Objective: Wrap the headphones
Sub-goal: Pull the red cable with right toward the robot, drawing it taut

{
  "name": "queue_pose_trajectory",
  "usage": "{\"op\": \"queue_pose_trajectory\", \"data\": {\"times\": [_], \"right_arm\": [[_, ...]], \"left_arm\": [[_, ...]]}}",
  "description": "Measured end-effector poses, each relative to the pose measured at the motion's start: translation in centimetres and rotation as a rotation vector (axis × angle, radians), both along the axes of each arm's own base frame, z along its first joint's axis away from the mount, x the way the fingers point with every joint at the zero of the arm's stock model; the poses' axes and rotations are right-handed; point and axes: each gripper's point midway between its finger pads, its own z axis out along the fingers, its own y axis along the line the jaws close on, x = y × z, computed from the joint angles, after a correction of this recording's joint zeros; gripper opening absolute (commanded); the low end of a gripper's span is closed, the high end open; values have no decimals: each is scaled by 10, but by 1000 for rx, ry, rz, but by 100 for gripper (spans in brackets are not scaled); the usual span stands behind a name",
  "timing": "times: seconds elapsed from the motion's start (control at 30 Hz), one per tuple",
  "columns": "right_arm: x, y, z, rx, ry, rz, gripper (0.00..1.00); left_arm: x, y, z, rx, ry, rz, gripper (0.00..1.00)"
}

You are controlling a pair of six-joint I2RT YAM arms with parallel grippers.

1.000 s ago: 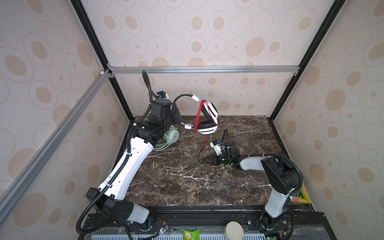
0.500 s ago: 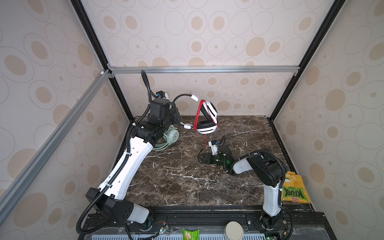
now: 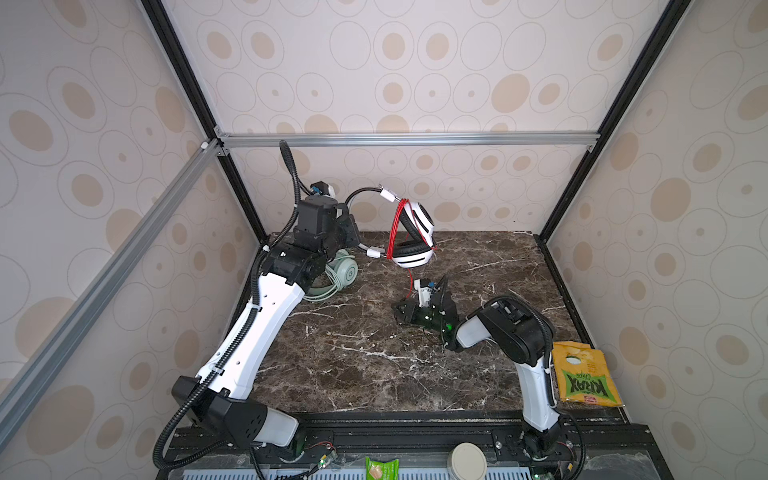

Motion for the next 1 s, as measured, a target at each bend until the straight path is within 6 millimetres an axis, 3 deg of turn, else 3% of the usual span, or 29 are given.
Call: {"op": "queue_pose_trajectory", "data": {"times": [0.1,0.27,0.43,0.57,0.67,0.83,1.0], "right_arm": [[0,3,2,3,-6,6,24],[-5,9,0,4,-5,25,0],[-20,0,-15,-23,14,31,0],[-49,-17,-17,-95,25,55,0],[-73,-25,-6,-177,6,96,0],[-122,-13,22,-327,-93,226,0],[-164,-10,21,-485,-145,331,0]], "left_arm": [[1,1,0,-2,1,1,0],[1,3,0,-10,4,1,0],[2,7,-1,-20,10,6,0],[7,19,-4,-20,32,31,0],[17,32,-7,-30,50,71,0],[34,52,-21,-81,92,150,0],[41,53,-36,-133,142,169,0]]}}
